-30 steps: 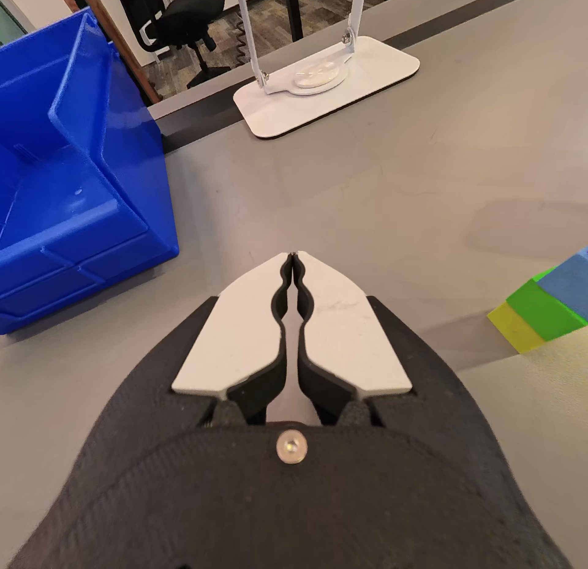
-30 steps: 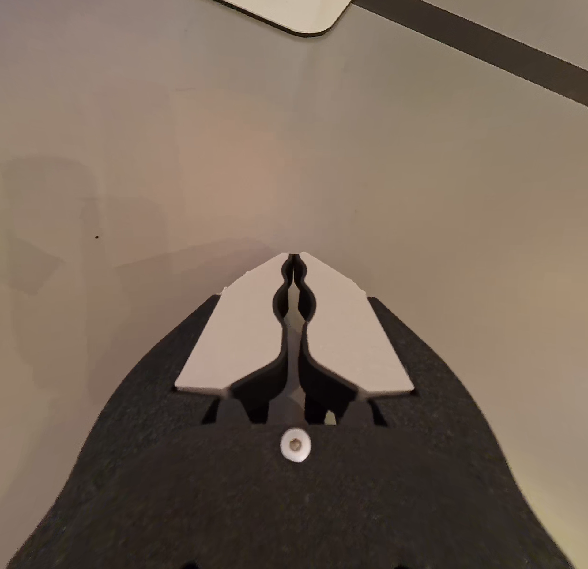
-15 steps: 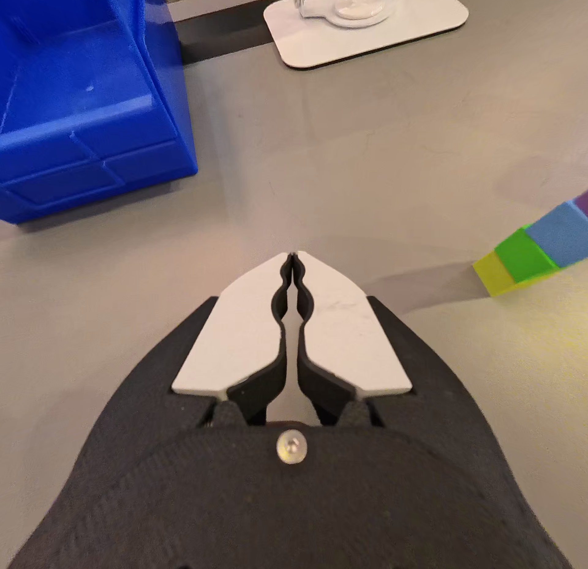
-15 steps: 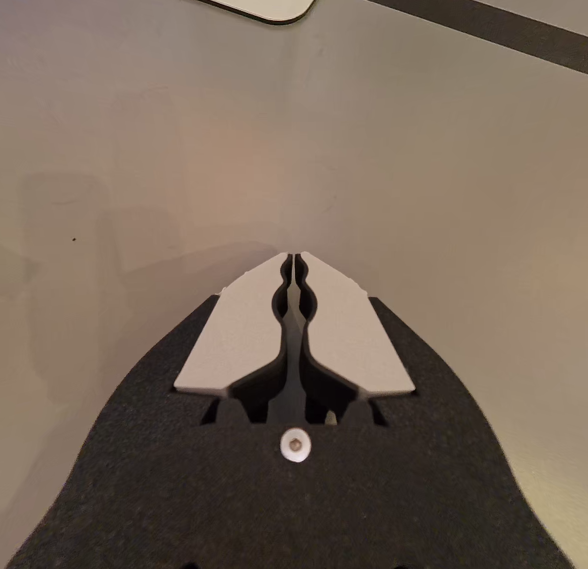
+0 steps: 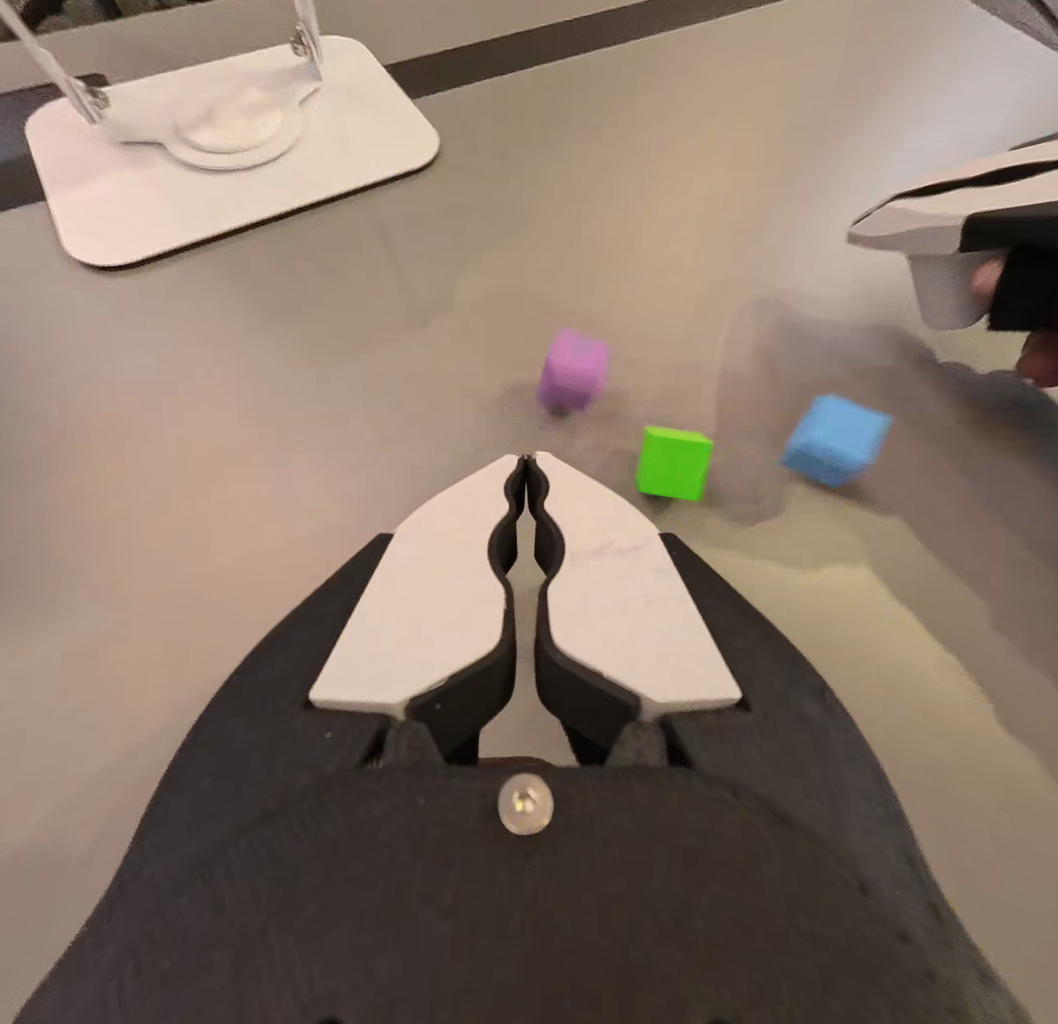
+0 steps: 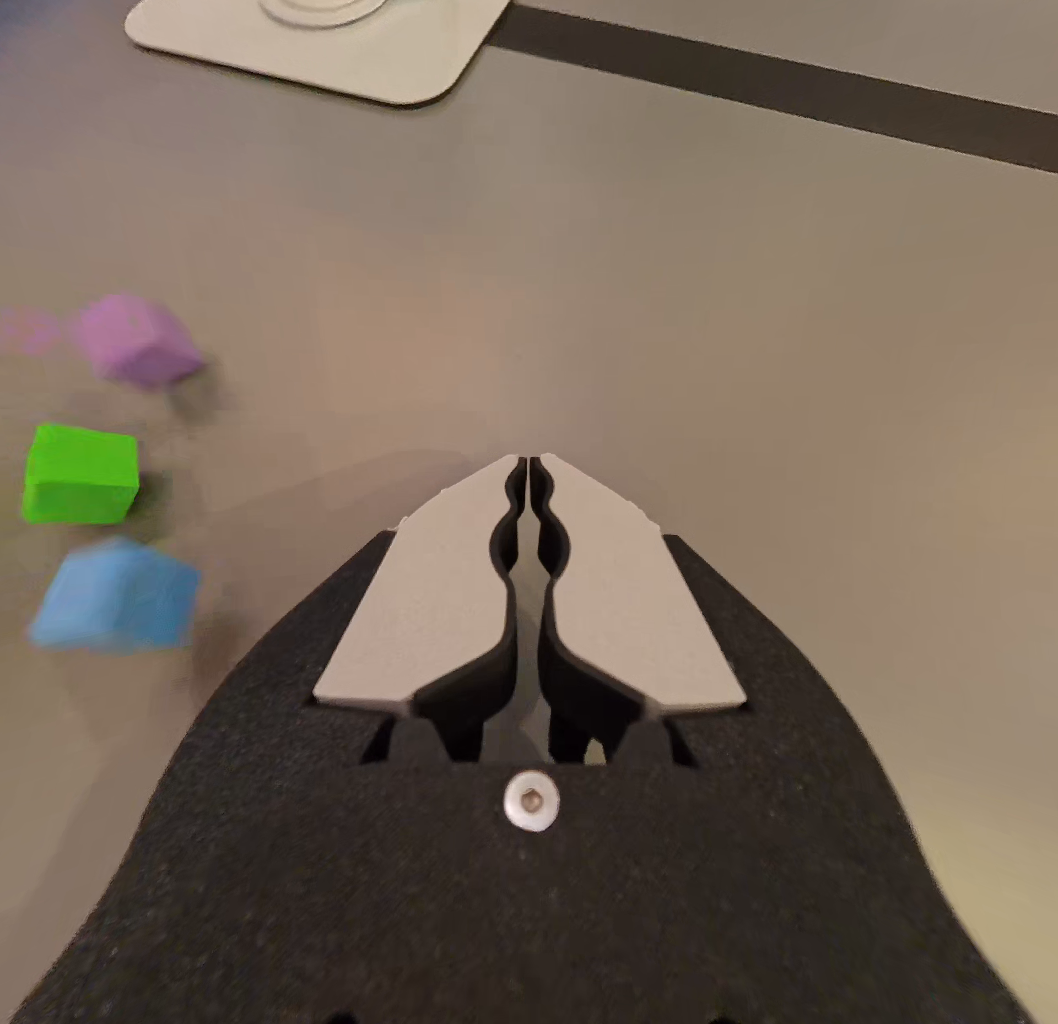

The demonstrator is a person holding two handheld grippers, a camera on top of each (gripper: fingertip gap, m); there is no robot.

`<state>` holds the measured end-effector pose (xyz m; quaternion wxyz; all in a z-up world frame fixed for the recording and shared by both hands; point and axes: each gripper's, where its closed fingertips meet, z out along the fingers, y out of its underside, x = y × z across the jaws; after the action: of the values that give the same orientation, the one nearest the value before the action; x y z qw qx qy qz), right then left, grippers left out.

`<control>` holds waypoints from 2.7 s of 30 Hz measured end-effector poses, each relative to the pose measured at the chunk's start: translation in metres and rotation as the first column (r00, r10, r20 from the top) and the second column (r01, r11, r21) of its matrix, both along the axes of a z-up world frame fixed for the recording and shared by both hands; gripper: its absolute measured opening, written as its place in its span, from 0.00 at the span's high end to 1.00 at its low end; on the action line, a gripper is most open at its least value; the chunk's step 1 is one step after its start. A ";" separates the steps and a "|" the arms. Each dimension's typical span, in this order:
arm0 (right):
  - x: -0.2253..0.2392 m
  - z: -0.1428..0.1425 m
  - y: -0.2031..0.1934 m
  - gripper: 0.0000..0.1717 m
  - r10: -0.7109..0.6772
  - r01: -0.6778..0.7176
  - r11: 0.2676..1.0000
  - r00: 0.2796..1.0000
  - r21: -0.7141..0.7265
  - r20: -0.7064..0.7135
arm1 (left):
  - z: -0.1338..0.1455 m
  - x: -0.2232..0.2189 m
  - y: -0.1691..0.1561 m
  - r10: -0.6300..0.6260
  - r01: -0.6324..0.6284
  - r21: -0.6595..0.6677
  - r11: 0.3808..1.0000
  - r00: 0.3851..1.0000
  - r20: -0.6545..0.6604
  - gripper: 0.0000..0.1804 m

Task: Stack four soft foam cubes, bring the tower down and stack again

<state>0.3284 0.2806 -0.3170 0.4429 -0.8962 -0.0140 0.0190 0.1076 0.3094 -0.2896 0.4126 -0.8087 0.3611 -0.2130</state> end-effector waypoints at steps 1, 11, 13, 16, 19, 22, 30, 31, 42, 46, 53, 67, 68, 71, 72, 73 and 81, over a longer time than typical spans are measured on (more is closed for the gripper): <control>0.005 0.002 -0.001 1.00 -0.012 0.012 1.000 1.000 0.010 -0.014 | 0.000 -0.008 0.004 0.011 -0.011 0.010 1.000 1.000 -0.006 1.00; 0.026 0.005 -0.001 0.99 -0.063 0.066 0.997 0.996 0.046 -0.059 | -0.037 -0.109 0.048 0.169 -0.168 0.014 0.986 0.984 -0.064 1.00; 0.025 0.011 -0.001 0.98 -0.060 0.062 0.996 0.997 0.058 -0.039 | -0.036 -0.110 0.049 0.181 -0.177 0.046 0.983 0.980 -0.081 1.00; 0.026 0.026 -0.002 0.98 -0.058 0.062 0.992 0.997 0.107 -0.043 | -0.040 -0.106 0.047 0.160 -0.148 0.086 0.985 0.976 -0.147 1.00; 0.030 0.035 -0.004 0.98 -0.061 0.067 0.988 0.997 0.139 -0.050 | -0.041 -0.102 0.044 0.141 -0.119 0.124 0.985 0.972 -0.188 1.00; 0.032 0.040 -0.007 0.97 -0.066 0.077 0.984 0.995 0.161 -0.076 | -0.041 -0.101 0.043 0.136 -0.112 0.132 0.985 0.971 -0.195 1.00; 0.025 0.039 -0.005 0.96 -0.027 0.038 0.986 0.997 0.160 -0.070 | -0.041 -0.099 0.041 0.121 -0.089 0.152 0.984 0.968 -0.219 1.00; 0.024 0.040 -0.005 0.96 -0.021 0.032 0.986 0.997 0.162 -0.069 | -0.042 -0.098 0.041 0.119 -0.086 0.151 0.985 0.967 -0.224 1.00; 0.025 0.034 -0.004 0.93 -0.008 0.022 0.987 0.996 0.158 -0.088 | -0.018 -0.060 0.068 0.006 0.027 0.208 0.978 0.988 -0.157 0.88; 0.030 0.023 -0.003 0.92 -0.015 0.028 0.991 0.996 0.131 -0.093 | 0.009 -0.012 0.095 -0.116 0.173 0.314 0.934 0.974 -0.195 0.82; 0.038 0.004 -0.004 0.91 -0.023 0.033 0.996 0.993 0.084 -0.116 | -0.005 0.061 0.162 -0.257 0.382 0.331 0.863 0.896 -0.363 0.72; 0.029 -0.015 -0.004 0.90 0.050 -0.053 0.998 0.996 -0.032 -0.077 | -0.044 0.111 0.248 -0.347 0.475 0.176 0.862 0.807 -0.477 0.67; 0.028 -0.015 -0.004 0.90 0.054 -0.057 0.998 0.996 -0.037 -0.077 | -0.045 0.113 0.249 -0.354 0.479 0.177 0.860 0.809 -0.470 0.69; 0.027 -0.016 -0.004 0.90 0.060 -0.064 0.997 0.995 -0.041 -0.081 | -0.048 0.115 0.253 -0.362 0.469 0.149 0.871 0.816 -0.451 0.78; 0.027 -0.016 -0.004 0.90 0.061 -0.065 0.997 0.995 -0.042 -0.082 | -0.049 0.116 0.253 -0.359 0.462 0.147 0.875 0.821 -0.444 0.80; 0.027 -0.017 -0.004 0.90 0.063 -0.066 0.997 0.995 -0.044 -0.082 | -0.049 0.115 0.255 -0.351 0.461 0.163 0.873 0.823 -0.446 0.82; 0.025 -0.017 -0.004 0.90 0.072 -0.075 0.996 0.995 -0.046 -0.068 | -0.003 0.100 0.199 -0.374 0.473 0.242 0.847 0.855 -0.360 0.83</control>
<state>0.3538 0.2762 -0.3339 0.4204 -0.9044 -0.0319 0.0656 0.2074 0.5081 -0.2925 0.4213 -0.6520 0.6203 -0.1128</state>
